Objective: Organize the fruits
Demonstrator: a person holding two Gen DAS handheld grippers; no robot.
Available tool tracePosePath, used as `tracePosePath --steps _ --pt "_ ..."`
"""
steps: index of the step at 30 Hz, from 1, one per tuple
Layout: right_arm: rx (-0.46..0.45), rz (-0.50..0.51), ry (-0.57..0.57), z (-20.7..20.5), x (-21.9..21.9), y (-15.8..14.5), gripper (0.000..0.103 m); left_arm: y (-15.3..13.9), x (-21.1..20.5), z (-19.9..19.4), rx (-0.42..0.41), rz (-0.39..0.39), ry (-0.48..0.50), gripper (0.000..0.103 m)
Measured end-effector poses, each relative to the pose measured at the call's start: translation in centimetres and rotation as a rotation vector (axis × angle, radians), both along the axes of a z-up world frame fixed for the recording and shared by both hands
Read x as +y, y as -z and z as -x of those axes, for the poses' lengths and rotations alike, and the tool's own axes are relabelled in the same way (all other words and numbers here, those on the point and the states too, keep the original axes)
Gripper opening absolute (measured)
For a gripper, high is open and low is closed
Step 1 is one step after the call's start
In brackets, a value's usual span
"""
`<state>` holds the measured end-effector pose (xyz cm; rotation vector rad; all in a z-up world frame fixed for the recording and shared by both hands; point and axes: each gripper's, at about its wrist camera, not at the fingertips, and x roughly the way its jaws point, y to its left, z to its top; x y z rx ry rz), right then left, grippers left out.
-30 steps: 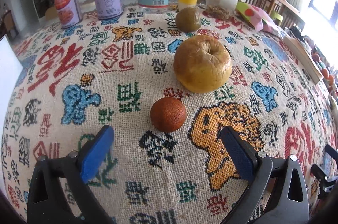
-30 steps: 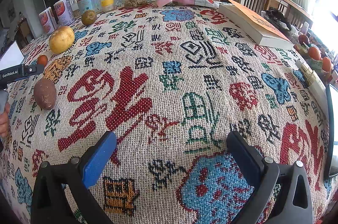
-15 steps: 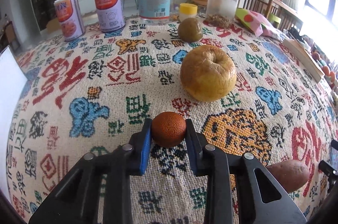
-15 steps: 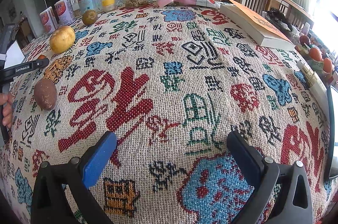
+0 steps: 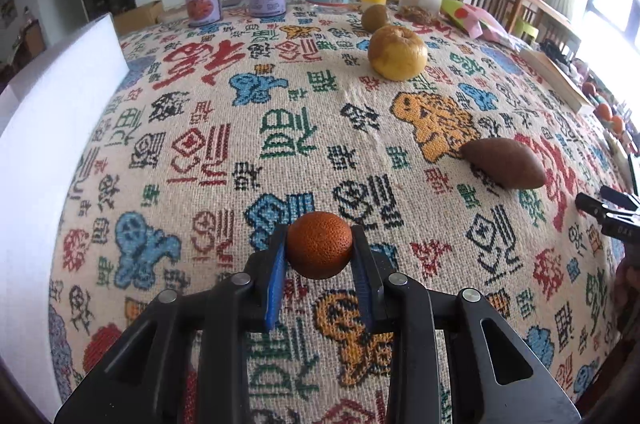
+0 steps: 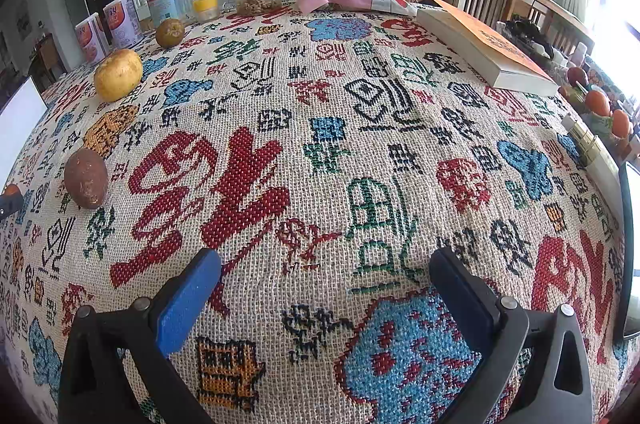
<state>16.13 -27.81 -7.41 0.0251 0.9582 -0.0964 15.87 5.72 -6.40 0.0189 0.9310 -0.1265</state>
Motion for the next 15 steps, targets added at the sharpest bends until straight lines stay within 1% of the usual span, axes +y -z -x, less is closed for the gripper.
tracePosePath --steps 2,4,6,7,8,9,10,11,12,13,15 --pt "0.0 0.0 0.0 0.0 0.0 0.0 0.103 0.3 0.1 0.7 -0.012 -0.01 -0.014 0.031" --pt "0.0 0.0 0.0 0.0 0.0 0.0 0.103 0.8 0.1 0.8 -0.005 -0.011 -0.025 0.031" --pt "0.0 0.0 0.0 0.0 0.0 0.0 0.103 1.3 0.1 0.5 -0.004 -0.018 -0.029 0.033" --pt "0.0 0.0 0.0 0.0 0.0 0.0 0.103 1.3 -0.1 0.5 -0.017 -0.033 -0.026 0.034" --pt "0.0 0.0 0.0 0.0 0.0 0.0 0.103 1.4 -0.3 0.4 -0.029 -0.055 -0.025 0.041" --pt "0.0 0.0 0.0 0.0 0.0 0.0 0.103 1.4 -0.5 0.4 -0.037 -0.079 -0.032 0.058" --pt "0.0 0.0 0.0 0.0 0.0 0.0 0.103 1.5 -0.4 0.4 -0.043 -0.095 -0.039 0.067" --pt "0.0 0.0 0.0 0.0 0.0 0.0 0.103 1.6 -0.4 0.4 -0.044 -0.101 -0.044 0.08" --pt "0.0 0.0 0.0 0.0 0.0 0.0 0.103 1.8 -0.3 0.4 -0.041 -0.102 -0.05 0.084" --pt "0.0 0.0 0.0 0.0 0.0 0.0 0.103 1.9 -0.1 0.4 -0.039 -0.09 -0.056 0.085" --pt "0.0 0.0 0.0 0.0 0.0 0.0 0.103 2.0 0.4 0.2 -0.023 -0.078 -0.076 0.092"
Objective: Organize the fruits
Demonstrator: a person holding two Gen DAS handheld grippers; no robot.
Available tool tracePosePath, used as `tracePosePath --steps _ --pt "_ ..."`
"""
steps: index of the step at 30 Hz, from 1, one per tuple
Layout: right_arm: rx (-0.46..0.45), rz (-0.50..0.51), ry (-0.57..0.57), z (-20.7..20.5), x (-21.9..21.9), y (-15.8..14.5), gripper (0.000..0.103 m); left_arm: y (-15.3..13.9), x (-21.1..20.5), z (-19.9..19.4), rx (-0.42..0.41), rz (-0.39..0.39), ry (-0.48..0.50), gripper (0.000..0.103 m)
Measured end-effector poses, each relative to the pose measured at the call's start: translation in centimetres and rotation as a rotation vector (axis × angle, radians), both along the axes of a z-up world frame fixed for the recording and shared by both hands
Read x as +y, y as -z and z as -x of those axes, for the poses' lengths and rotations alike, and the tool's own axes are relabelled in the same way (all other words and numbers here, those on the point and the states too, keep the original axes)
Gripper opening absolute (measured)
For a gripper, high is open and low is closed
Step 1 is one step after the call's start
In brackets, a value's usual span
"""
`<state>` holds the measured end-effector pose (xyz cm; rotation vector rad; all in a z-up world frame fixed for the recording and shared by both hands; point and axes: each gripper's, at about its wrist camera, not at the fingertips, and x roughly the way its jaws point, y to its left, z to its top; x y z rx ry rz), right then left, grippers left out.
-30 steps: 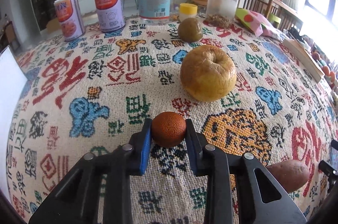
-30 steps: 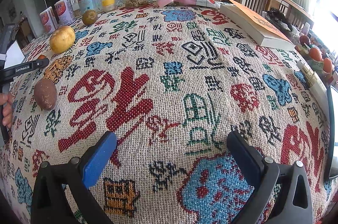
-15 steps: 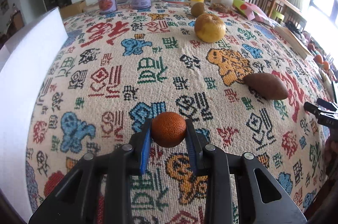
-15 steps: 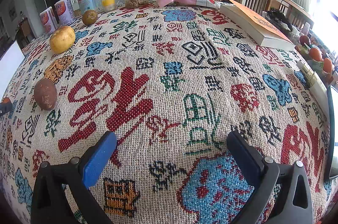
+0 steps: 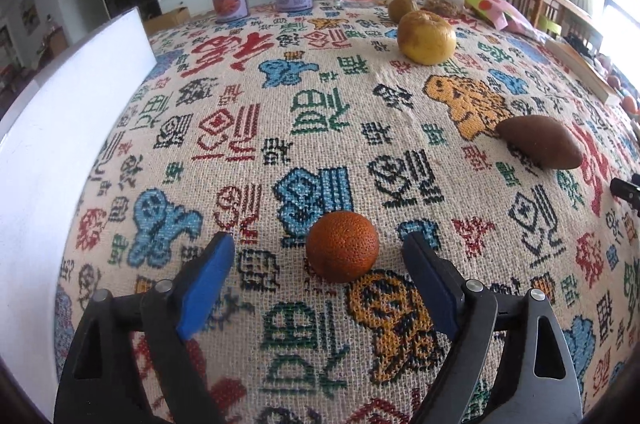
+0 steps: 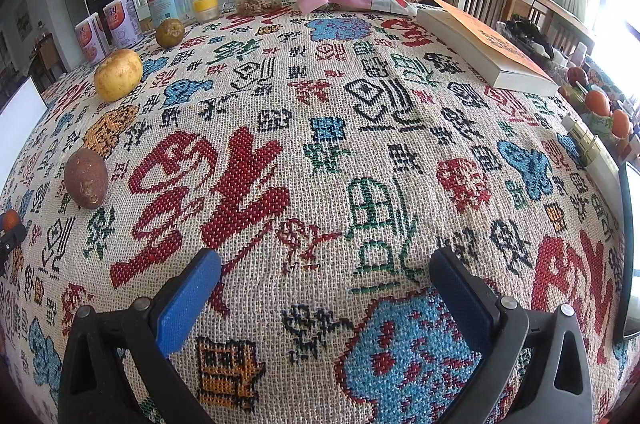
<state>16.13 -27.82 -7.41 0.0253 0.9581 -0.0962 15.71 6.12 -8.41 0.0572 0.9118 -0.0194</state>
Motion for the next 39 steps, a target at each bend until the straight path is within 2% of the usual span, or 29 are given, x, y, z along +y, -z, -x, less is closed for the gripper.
tracePosePath --steps 3,9,39 --pt "0.0 0.0 0.0 0.0 0.0 0.0 0.103 0.26 0.8 -0.35 0.024 0.04 -0.027 0.097" --pt "0.0 0.0 0.0 0.0 -0.01 0.0 0.103 0.4 0.67 -0.33 0.029 0.038 -0.02 0.1" --pt "0.0 0.0 0.0 -0.01 -0.04 0.0 0.103 0.48 0.68 -0.43 0.029 0.038 -0.02 0.102"
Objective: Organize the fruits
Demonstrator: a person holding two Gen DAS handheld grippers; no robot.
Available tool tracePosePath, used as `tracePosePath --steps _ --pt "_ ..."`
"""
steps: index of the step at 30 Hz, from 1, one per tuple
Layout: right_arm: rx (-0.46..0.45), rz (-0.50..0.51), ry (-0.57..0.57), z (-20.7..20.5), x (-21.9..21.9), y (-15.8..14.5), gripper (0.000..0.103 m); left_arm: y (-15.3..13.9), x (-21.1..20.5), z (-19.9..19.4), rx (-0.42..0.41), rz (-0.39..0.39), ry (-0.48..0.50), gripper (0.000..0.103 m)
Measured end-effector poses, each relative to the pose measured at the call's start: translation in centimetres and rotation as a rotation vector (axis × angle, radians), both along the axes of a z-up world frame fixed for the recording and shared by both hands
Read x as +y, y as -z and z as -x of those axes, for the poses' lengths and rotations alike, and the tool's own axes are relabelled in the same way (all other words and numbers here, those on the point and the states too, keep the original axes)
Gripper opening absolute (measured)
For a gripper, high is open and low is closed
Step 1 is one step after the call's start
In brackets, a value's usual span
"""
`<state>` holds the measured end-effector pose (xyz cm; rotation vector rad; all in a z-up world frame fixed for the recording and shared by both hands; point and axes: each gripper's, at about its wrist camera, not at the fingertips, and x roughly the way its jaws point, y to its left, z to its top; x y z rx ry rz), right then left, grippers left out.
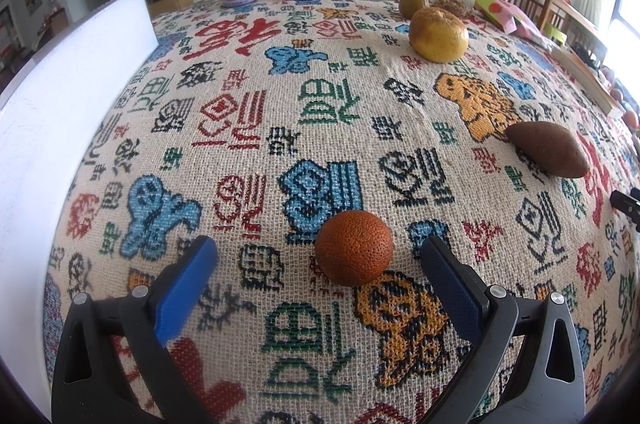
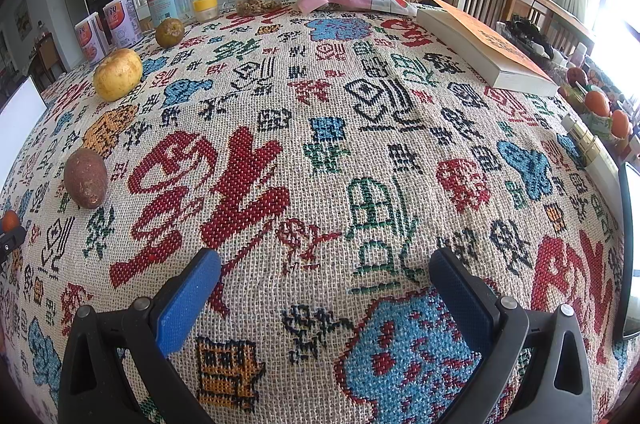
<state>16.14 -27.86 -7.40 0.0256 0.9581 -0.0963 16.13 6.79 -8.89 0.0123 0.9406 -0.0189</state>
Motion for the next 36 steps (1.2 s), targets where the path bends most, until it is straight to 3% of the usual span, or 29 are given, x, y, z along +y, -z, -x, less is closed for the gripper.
tracePosePath --steps 8,13,16,18,19,20,21,23,25,27,29,32,33,35,36 --pt "0.0 0.0 0.0 0.0 0.0 0.0 0.103 0.0 0.1 -0.1 0.007 0.021 0.026 0.102" --pt "0.0 0.0 0.0 0.0 0.0 0.0 0.103 -0.7 0.9 1.0 -0.005 0.122 0.105 0.1" --pt "0.0 0.0 0.0 0.0 0.0 0.0 0.103 -0.9 0.0 1.2 -0.023 0.088 0.125 0.096" --pt "0.0 0.0 0.0 0.0 0.0 0.0 0.103 -0.8 -1.0 0.7 -0.015 0.06 0.142 0.066" --pt "0.0 0.0 0.0 0.0 0.0 0.0 0.103 -0.8 -1.4 0.5 -0.023 0.027 0.137 0.062" --pt "0.0 -0.001 0.0 0.0 0.0 0.0 0.103 -0.8 -1.7 0.3 -0.031 0.02 0.143 0.04" --pt "-0.001 -0.003 0.0 0.0 0.0 0.0 0.103 -1.0 -1.7 0.1 -0.031 0.029 0.138 0.03" --pt "-0.014 -0.047 -0.015 0.4 -0.2 -0.3 0.103 -1.4 -1.2 0.4 -0.032 0.082 0.115 0.029" --pt "-0.018 -0.187 -0.037 1.0 -0.2 -1.7 0.094 -2.0 -0.7 1.3 -0.047 0.121 0.104 0.029" --pt "-0.018 -0.262 -0.145 0.3 2.1 -4.0 0.093 -2.4 -0.4 2.0 -0.047 0.139 0.11 0.029" --pt "0.019 -0.198 -0.311 -1.6 6.6 -5.9 0.092 -3.2 -0.1 2.8 -0.041 0.161 0.116 0.029" --pt "0.106 -0.08 -0.484 -5.5 12.8 -6.4 0.083 -5.4 1.1 4.3 -0.057 0.197 0.107 0.029" --pt "0.154 -0.039 -0.531 -6.8 14.8 -6.0 0.075 -6.1 1.6 5.0 -0.065 0.207 0.101 0.029" --pt "0.308 0.037 -0.602 -9.0 17.8 -4.0 0.071 -7.7 3.2 6.2 -0.078 0.232 0.083 0.029" --pt "0.389 0.08 -0.619 -9.7 18.8 -2.7 0.061 -8.4 4.2 6.8 -0.082 0.243 0.071 0.029"
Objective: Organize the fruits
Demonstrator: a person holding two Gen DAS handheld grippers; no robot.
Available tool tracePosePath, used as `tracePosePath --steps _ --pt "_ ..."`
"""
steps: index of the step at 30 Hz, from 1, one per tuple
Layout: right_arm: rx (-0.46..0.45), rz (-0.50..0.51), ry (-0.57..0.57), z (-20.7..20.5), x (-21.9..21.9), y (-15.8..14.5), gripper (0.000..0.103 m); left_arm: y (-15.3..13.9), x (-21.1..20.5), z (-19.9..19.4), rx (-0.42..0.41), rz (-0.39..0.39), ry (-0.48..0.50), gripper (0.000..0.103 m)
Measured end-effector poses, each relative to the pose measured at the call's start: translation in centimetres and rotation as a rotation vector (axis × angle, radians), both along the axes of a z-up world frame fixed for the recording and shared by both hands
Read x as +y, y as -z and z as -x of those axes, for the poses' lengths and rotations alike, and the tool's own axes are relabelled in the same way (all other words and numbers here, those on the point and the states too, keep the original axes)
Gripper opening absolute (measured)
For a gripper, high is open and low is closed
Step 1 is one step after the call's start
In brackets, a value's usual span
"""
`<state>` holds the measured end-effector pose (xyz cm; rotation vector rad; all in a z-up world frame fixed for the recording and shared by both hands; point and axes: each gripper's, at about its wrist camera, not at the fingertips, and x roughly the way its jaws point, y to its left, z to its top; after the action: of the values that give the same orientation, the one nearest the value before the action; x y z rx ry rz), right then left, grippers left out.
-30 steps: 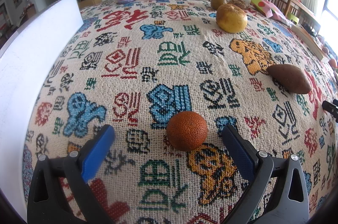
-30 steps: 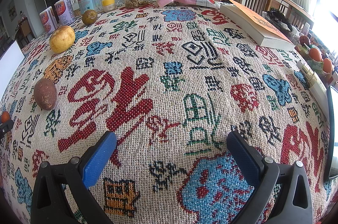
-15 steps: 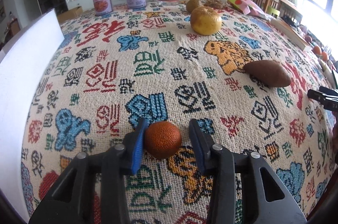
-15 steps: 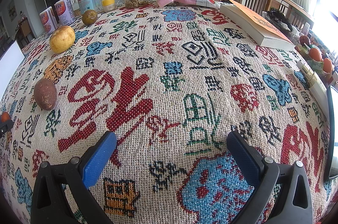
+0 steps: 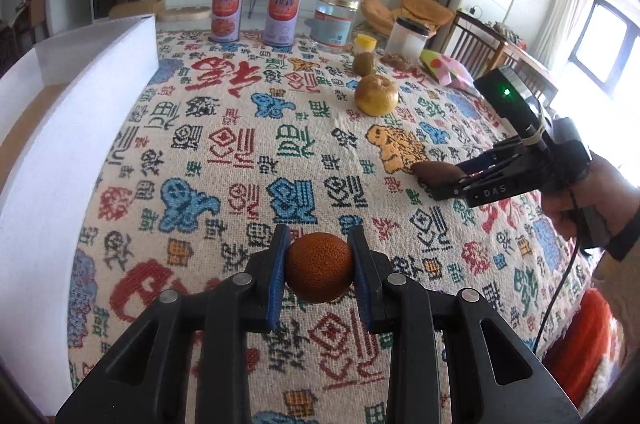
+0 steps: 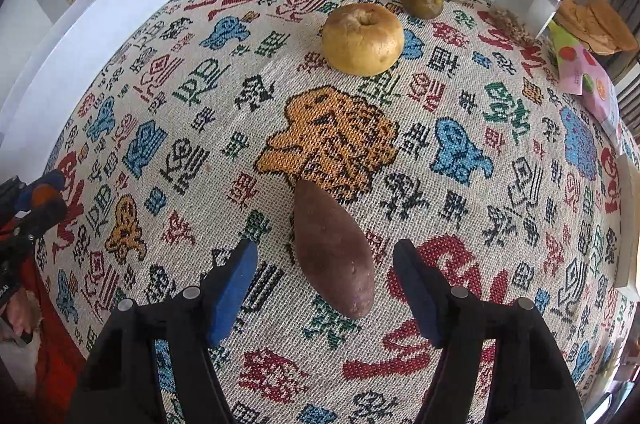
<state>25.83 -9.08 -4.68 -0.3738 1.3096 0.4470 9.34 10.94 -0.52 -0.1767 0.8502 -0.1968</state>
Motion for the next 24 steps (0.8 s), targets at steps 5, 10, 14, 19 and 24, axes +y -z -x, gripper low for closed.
tracePosePath --steps 5,10,14,19,24 --pt "0.022 0.045 -0.02 0.2 1.9 0.0 0.042 -4.7 6.8 3.7 -0.046 0.092 -0.091 0.029" --pt "0.083 -0.312 0.048 1.2 4.3 -5.0 0.042 -8.3 16.6 5.6 -0.111 0.09 -0.303 0.029" --pt "0.106 -0.567 -0.028 2.3 12.5 -9.6 0.042 -6.1 23.3 4.6 -0.019 0.096 -0.473 0.029" --pt "0.074 -0.668 -0.168 4.1 26.8 -12.6 0.042 -2.0 26.0 1.7 0.124 0.079 -0.528 0.03" --pt "0.153 -0.649 -0.214 4.6 37.2 -10.4 0.042 -0.9 26.7 1.8 0.148 0.076 -0.559 0.031"
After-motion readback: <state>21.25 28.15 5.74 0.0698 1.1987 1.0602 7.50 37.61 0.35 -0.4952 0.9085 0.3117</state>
